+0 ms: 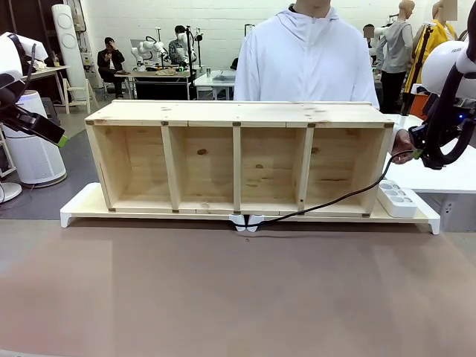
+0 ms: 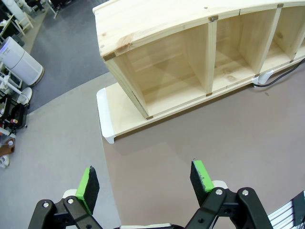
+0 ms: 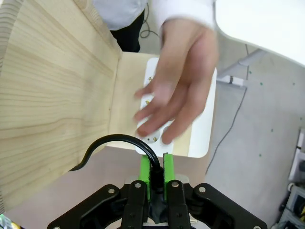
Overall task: Perform cable management.
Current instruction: Release the Power Cable when the human grasps it.
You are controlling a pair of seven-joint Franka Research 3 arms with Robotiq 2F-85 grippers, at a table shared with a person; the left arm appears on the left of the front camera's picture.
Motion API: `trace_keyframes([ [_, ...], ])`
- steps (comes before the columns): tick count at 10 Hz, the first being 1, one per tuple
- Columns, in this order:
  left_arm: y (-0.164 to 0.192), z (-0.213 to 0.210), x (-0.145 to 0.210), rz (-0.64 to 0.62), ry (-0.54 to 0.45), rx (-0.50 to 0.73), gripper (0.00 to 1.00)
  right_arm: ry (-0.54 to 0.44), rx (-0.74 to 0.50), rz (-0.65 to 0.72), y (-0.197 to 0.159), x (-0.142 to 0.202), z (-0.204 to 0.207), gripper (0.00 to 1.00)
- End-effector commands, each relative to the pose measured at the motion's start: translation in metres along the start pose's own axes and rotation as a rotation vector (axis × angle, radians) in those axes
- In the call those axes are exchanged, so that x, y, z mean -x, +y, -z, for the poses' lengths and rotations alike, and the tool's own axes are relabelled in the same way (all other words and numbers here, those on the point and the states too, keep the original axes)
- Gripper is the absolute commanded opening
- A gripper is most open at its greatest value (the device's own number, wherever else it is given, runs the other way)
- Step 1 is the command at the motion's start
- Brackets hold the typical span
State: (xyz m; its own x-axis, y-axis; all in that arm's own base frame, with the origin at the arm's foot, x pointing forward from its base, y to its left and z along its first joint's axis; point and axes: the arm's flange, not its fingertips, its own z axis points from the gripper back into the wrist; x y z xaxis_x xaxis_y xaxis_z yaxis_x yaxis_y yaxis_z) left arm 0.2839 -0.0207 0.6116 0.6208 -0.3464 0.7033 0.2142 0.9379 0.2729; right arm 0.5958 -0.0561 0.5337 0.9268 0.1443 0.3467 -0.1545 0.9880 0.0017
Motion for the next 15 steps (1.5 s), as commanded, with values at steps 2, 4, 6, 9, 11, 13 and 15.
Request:
trace_keyframes([
  [2, -0.0003, 0.002, -0.0014, 0.003, -0.007, -0.008, 1.0, 0.0, 0.002, -0.005, -0.0019, 0.0009, 0.0, 0.14],
  [4, -0.0003, 0.002, -0.0014, 0.003, -0.007, -0.008, 1.0, 0.0, 0.002, -0.005, -0.0019, 0.0009, 0.0, 0.14],
  [6, -0.0003, 0.002, -0.0014, 0.003, -0.007, -0.008, 1.0, 0.0, 0.002, -0.005, -0.0019, 0.0009, 0.0, 0.14],
  [9, -0.0003, 0.002, -0.0014, 0.003, -0.007, -0.008, 1.0, 0.0, 0.002, -0.005, -0.0019, 0.0009, 0.0, 0.14],
  [11, -0.0003, 0.002, -0.0014, 0.003, -0.007, -0.008, 1.0, 0.0, 0.002, -0.005, -0.0019, 0.0009, 0.0, 0.14],
  [13, -0.0003, 0.002, -0.0014, 0.003, -0.007, -0.008, 1.0, 0.002, 0.0, 0.001, -0.001, 0.0005, 0.0002, 0.34],
  [15, -0.0003, 0.002, -0.0014, 0.003, -0.007, -0.008, 1.0, 0.003, 0.0, -0.011, -0.0013, 0.0025, -0.0013, 0.54],
])
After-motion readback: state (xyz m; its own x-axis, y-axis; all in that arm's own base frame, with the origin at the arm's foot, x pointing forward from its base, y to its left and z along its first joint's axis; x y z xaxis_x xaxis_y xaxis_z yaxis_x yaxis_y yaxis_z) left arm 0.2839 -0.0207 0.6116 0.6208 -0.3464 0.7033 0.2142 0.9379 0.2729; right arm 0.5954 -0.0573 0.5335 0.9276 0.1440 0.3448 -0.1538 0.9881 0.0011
